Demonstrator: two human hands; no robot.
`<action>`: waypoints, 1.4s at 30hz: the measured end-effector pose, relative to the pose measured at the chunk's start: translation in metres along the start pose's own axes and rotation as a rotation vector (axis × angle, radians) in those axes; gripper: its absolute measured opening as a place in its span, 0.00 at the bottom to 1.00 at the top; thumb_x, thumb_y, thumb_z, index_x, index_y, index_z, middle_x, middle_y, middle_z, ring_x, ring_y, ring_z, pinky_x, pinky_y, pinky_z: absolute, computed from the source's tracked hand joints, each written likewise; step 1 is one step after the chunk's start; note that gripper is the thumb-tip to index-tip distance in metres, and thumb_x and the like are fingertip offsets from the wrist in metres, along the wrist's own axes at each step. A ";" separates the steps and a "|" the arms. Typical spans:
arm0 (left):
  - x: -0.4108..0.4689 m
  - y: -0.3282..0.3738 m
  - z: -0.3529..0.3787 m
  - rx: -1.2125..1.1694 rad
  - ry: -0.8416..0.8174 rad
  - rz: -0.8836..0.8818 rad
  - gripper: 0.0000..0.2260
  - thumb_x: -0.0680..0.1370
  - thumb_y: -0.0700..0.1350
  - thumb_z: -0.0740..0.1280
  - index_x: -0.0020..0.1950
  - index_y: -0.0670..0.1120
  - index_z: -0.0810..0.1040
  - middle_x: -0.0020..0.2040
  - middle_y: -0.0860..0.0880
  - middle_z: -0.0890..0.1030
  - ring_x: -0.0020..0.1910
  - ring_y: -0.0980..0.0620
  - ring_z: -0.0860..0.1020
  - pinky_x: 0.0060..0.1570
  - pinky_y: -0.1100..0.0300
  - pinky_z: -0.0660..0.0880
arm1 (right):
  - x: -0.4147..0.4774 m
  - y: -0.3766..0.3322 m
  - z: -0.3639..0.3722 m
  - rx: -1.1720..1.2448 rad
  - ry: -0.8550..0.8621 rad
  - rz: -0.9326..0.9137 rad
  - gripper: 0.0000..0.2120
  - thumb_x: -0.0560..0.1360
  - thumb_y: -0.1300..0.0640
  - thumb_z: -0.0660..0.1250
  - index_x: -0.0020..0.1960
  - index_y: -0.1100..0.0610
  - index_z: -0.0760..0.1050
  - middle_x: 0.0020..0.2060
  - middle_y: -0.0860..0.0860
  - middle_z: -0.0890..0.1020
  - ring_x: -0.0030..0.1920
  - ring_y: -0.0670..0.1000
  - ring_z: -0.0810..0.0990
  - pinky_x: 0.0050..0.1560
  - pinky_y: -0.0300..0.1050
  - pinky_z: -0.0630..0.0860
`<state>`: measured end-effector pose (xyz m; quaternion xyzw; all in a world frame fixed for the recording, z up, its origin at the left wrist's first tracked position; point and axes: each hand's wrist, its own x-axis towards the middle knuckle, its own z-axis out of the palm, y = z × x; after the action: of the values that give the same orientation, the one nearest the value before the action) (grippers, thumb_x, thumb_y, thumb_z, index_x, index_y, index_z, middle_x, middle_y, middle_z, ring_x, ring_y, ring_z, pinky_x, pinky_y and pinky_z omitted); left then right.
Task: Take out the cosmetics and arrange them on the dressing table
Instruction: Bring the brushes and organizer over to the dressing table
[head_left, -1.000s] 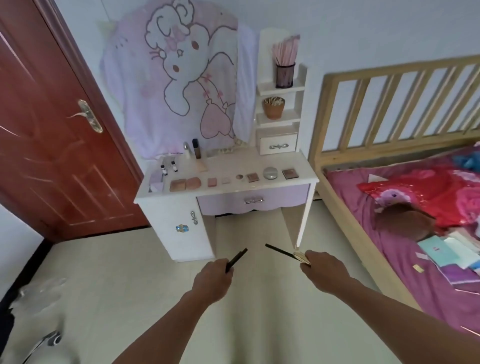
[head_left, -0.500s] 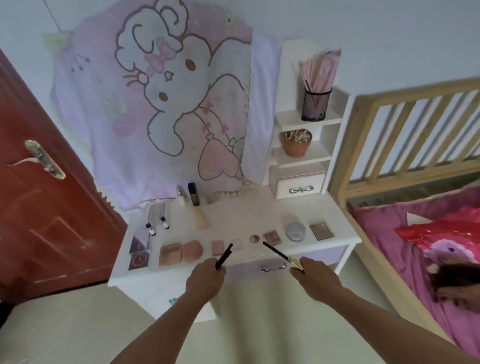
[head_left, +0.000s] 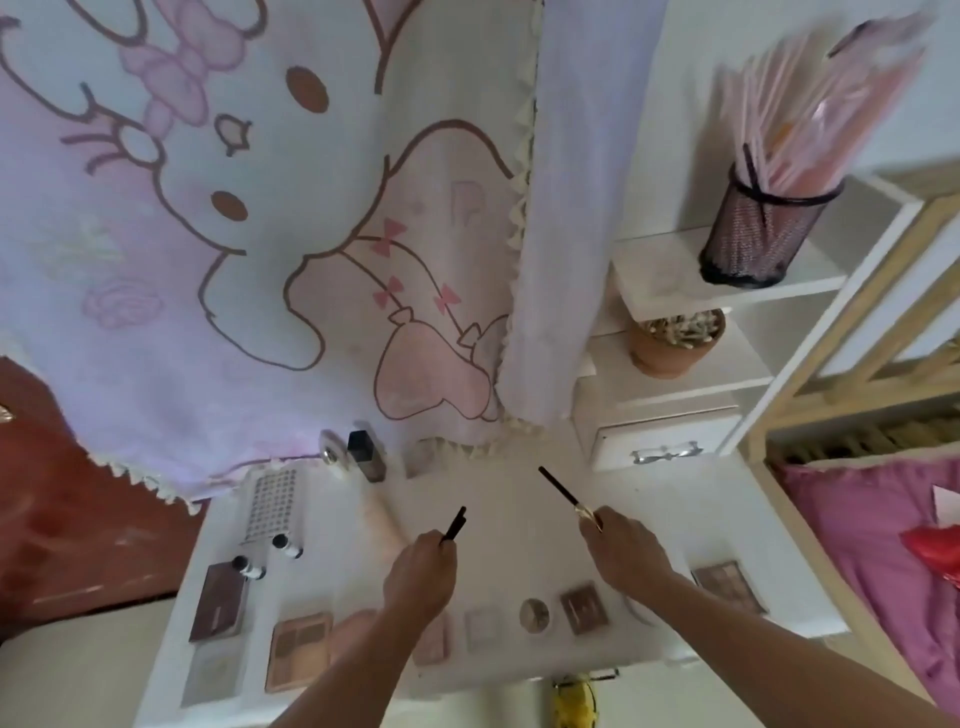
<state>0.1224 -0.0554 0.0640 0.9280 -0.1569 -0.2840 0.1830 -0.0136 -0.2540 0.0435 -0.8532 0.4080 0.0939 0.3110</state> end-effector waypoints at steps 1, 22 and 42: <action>0.018 0.008 0.000 0.007 -0.012 -0.010 0.10 0.80 0.43 0.53 0.50 0.44 0.73 0.51 0.43 0.79 0.51 0.42 0.77 0.47 0.54 0.71 | 0.020 -0.003 0.000 0.001 -0.009 0.015 0.19 0.82 0.42 0.52 0.51 0.57 0.73 0.51 0.58 0.82 0.54 0.61 0.79 0.50 0.49 0.71; 0.197 0.063 0.053 0.063 -0.070 -0.076 0.18 0.77 0.36 0.57 0.66 0.45 0.63 0.58 0.43 0.73 0.54 0.40 0.77 0.46 0.50 0.73 | 0.188 -0.052 0.042 -0.205 -0.056 0.191 0.14 0.82 0.48 0.58 0.60 0.59 0.67 0.56 0.56 0.81 0.58 0.58 0.79 0.51 0.47 0.74; 0.184 0.043 0.056 0.077 -0.139 0.028 0.14 0.77 0.42 0.65 0.60 0.45 0.65 0.44 0.47 0.76 0.40 0.46 0.74 0.36 0.54 0.70 | 0.163 -0.022 0.047 -0.342 -0.027 0.057 0.18 0.81 0.48 0.60 0.65 0.58 0.66 0.60 0.56 0.74 0.56 0.58 0.79 0.50 0.50 0.75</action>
<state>0.2266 -0.1796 -0.0472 0.9102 -0.1930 -0.3388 0.1397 0.1132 -0.3188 -0.0509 -0.8805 0.4058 0.1822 0.1638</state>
